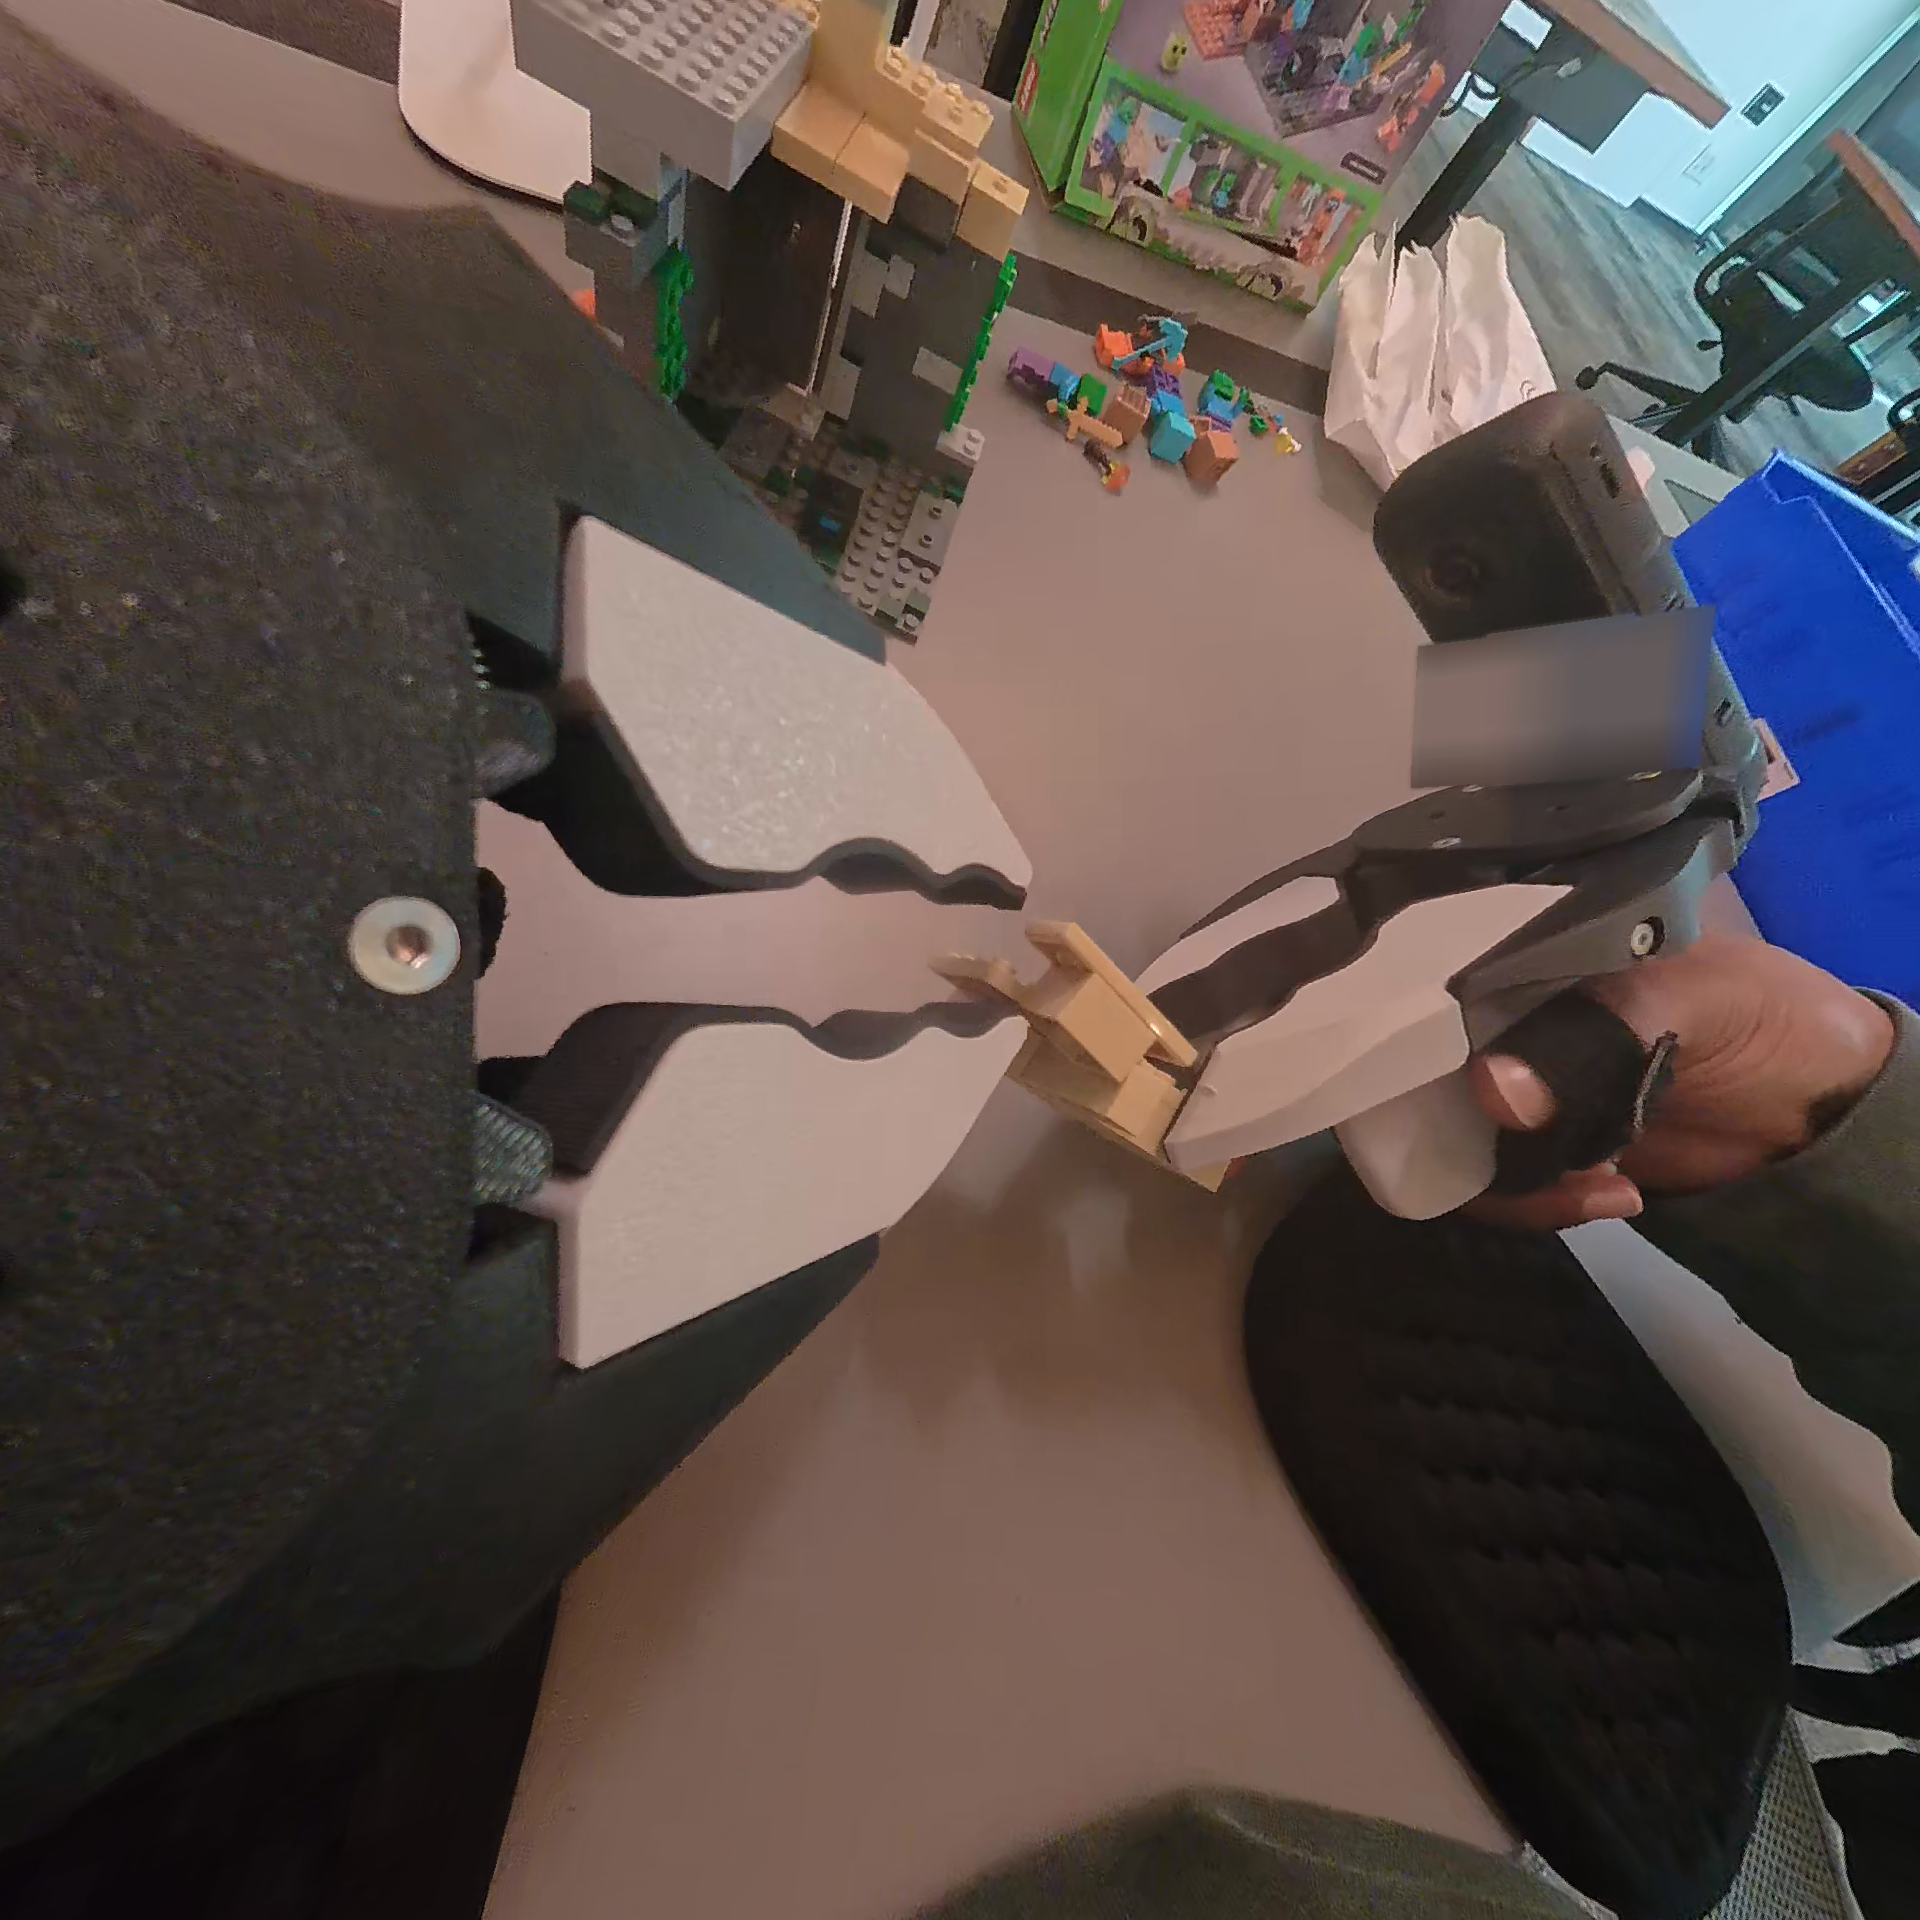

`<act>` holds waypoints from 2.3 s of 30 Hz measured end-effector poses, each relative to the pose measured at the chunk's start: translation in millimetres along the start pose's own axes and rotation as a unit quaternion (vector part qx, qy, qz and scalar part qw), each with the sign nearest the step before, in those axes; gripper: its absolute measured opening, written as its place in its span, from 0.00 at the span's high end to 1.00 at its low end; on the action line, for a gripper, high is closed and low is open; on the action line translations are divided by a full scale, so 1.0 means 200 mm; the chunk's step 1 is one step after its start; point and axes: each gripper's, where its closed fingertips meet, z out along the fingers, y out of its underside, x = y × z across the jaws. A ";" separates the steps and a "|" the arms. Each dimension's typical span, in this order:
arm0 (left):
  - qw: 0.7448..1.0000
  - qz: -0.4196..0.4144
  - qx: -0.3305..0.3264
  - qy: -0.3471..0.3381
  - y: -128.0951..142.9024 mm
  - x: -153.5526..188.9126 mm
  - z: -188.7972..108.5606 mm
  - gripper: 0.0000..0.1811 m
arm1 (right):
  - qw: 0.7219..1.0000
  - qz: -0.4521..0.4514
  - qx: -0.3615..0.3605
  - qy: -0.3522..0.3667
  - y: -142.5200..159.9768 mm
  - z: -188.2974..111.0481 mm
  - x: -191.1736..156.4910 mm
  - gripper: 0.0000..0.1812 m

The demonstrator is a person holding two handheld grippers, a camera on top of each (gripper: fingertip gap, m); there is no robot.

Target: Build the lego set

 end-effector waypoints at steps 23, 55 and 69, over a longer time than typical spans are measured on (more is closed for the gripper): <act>0.997 0.044 0.070 0.007 -0.09 0.07 -0.03 0.91 | 0.998 -0.015 -0.044 -0.045 0.04 0.00 -0.09 0.81; 0.997 0.017 0.064 0.028 -0.02 0.12 -0.03 0.89 | 0.990 -0.116 -0.080 0.031 0.10 -0.01 -0.05 0.81; 0.989 0.072 0.110 0.066 -0.12 0.27 -0.07 0.87 | 0.989 -0.084 -0.091 -0.079 0.11 0.01 -0.19 0.81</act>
